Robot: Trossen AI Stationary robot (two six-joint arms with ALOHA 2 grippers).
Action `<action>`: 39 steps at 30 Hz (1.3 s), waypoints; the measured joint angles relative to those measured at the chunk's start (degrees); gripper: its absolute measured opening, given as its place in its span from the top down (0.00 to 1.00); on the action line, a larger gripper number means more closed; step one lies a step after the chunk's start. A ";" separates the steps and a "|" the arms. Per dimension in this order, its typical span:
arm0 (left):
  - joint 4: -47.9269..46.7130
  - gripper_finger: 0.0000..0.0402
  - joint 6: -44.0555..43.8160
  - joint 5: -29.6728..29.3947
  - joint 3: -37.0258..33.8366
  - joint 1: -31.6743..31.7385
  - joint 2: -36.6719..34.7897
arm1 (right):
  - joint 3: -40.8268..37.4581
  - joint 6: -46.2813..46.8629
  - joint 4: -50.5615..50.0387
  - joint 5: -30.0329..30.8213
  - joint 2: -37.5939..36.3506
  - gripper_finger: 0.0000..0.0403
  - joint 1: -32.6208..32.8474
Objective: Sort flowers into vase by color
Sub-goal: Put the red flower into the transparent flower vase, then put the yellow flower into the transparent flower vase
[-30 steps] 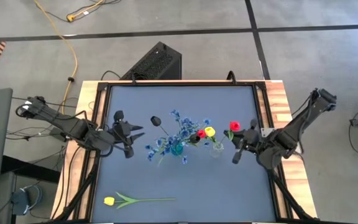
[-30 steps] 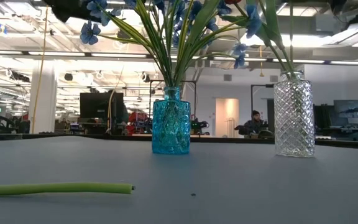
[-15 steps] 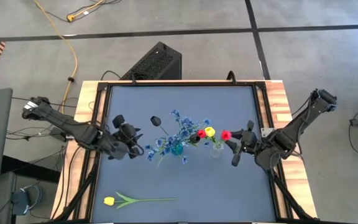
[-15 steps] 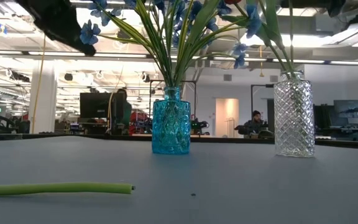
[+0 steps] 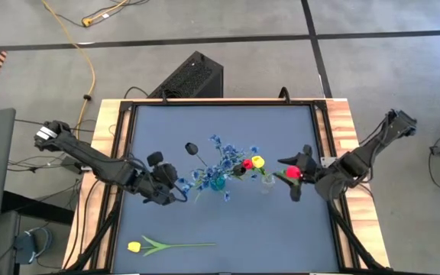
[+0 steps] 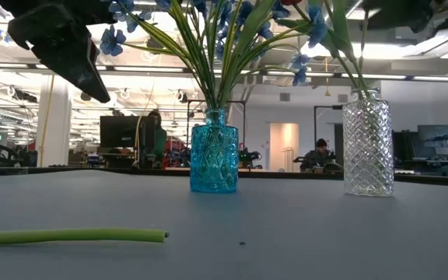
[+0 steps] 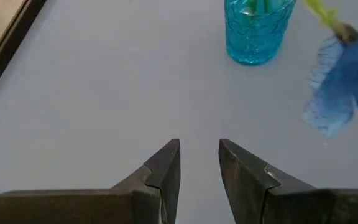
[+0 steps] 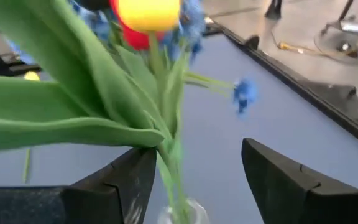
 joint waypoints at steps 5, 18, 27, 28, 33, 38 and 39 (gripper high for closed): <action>0.10 0.75 -0.07 2.99 0.00 0.00 0.14 | 0.04 1.69 -1.19 -12.58 -0.94 0.34 -4.85; 0.72 0.75 0.82 15.10 0.00 -0.70 0.32 | 0.04 17.40 -19.57 -37.62 -0.76 0.34 -14.02; 18.09 0.75 3.98 26.47 0.05 -7.19 5.81 | 0.04 20.47 -17.90 -39.53 -0.72 0.34 -10.15; 20.17 0.75 4.02 27.60 0.07 -8.43 7.18 | 0.04 20.47 -16.54 -39.50 -0.58 0.34 -8.91; 26.20 0.75 0.18 31.54 0.07 -14.53 14.48 | 0.04 20.51 -10.54 -38.91 1.50 0.34 -3.43; 27.79 0.75 -7.83 33.14 0.07 -18.40 19.51 | 0.07 23.88 -9.51 -37.50 5.16 0.34 -0.25; 28.05 0.75 -9.38 34.08 0.07 -18.80 20.06 | 0.07 24.60 -9.52 -37.47 5.93 0.34 0.19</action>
